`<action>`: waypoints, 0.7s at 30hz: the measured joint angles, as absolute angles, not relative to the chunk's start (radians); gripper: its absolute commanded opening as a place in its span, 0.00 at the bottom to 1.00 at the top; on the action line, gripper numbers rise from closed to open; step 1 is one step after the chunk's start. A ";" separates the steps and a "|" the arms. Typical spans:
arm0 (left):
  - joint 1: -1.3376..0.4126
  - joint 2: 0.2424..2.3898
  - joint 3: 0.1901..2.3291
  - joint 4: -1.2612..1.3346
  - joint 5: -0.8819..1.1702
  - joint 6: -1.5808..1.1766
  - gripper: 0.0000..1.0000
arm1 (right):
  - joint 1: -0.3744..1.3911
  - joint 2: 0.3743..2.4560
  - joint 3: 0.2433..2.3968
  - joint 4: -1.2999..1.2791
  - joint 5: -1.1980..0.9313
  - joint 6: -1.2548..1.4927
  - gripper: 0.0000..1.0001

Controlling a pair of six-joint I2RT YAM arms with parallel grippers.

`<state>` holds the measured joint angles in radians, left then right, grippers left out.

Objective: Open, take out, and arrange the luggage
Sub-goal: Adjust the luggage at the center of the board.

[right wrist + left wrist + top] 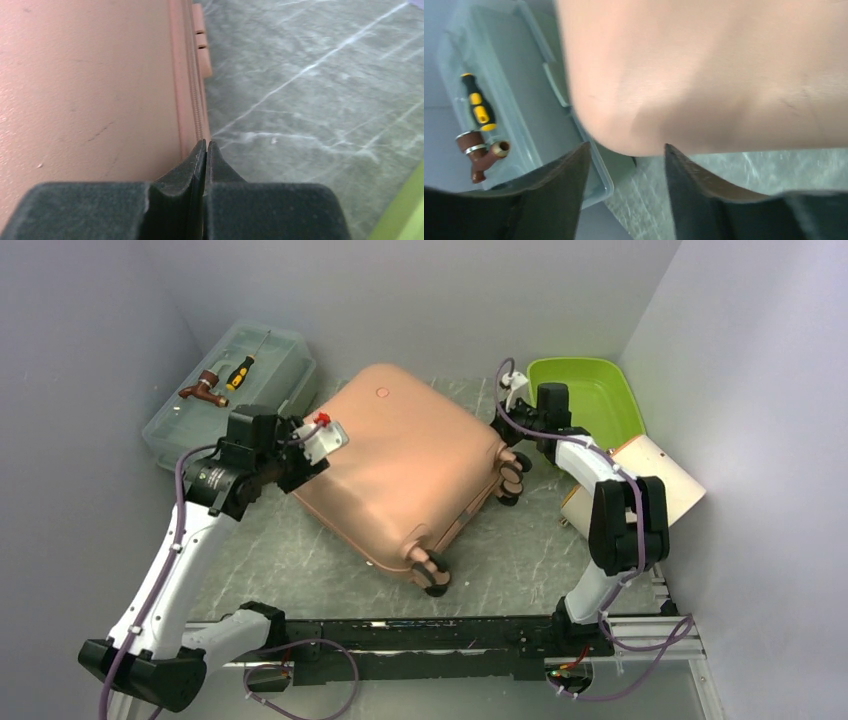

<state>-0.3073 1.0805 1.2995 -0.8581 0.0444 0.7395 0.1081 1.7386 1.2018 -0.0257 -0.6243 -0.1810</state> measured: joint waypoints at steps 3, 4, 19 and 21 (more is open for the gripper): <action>-0.303 1.081 1.267 -0.933 0.055 0.753 0.35 | 0.157 1.681 1.145 -0.041 -0.622 -0.191 0.00; -0.300 1.098 1.254 -0.953 0.049 0.758 0.29 | 0.175 1.664 1.127 -0.045 -0.623 -0.191 0.00; -0.268 1.261 1.097 -0.739 -0.445 0.762 0.00 | 0.205 1.621 1.080 -0.051 -0.625 -0.230 0.00; -0.265 1.291 1.105 -0.672 -0.498 0.765 0.00 | 0.209 1.616 1.075 -0.058 -0.629 -0.249 0.00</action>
